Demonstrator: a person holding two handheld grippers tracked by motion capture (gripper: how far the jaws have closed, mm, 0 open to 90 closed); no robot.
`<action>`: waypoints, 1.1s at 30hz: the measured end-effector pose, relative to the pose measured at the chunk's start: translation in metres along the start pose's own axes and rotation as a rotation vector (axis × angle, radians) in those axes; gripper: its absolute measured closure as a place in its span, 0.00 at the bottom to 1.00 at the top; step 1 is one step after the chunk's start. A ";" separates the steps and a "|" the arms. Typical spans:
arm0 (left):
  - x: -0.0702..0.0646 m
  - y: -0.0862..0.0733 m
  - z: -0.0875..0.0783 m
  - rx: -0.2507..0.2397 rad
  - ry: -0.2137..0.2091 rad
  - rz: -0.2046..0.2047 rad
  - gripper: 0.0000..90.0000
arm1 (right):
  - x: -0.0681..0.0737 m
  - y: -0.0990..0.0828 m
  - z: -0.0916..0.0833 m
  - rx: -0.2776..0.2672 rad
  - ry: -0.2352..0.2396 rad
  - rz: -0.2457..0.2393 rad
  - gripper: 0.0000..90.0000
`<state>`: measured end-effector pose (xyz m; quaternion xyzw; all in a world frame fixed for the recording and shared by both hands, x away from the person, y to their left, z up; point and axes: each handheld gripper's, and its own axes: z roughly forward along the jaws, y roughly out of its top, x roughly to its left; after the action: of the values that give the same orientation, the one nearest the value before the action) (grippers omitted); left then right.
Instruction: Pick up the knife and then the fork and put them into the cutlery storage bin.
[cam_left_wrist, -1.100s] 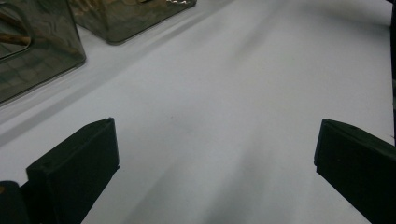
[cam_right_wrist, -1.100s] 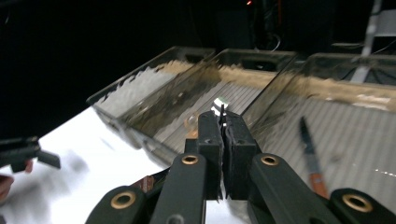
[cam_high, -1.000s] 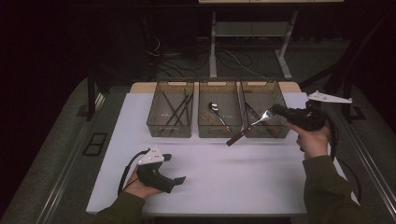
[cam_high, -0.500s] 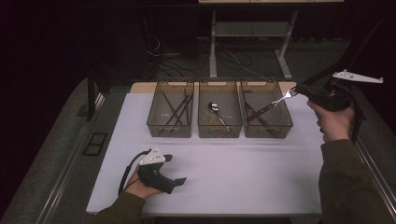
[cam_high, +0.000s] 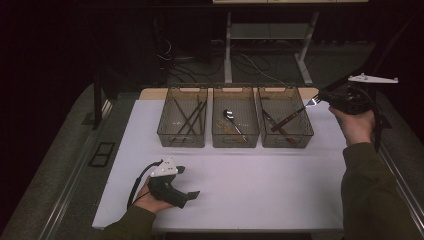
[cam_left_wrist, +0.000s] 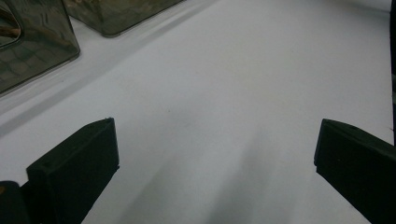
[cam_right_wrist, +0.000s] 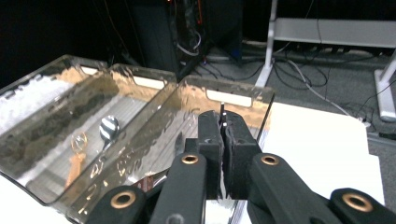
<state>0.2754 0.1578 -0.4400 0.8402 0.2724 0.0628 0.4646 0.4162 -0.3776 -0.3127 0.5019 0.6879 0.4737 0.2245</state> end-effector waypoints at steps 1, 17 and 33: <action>0.000 0.000 0.000 0.002 -0.001 0.001 0.00 | 0.000 -0.001 0.004 0.009 0.002 -0.001 0.97; -0.001 0.000 0.005 0.026 -0.021 0.011 0.00 | -0.010 -0.018 0.044 0.153 0.072 0.020 0.97; -0.001 0.000 0.007 0.030 -0.022 0.013 0.00 | -0.019 -0.030 0.089 0.144 -0.019 0.039 0.91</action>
<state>0.2774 0.1521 -0.4438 0.8496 0.2626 0.0526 0.4543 0.4792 -0.3584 -0.3821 0.5344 0.7082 0.4224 0.1853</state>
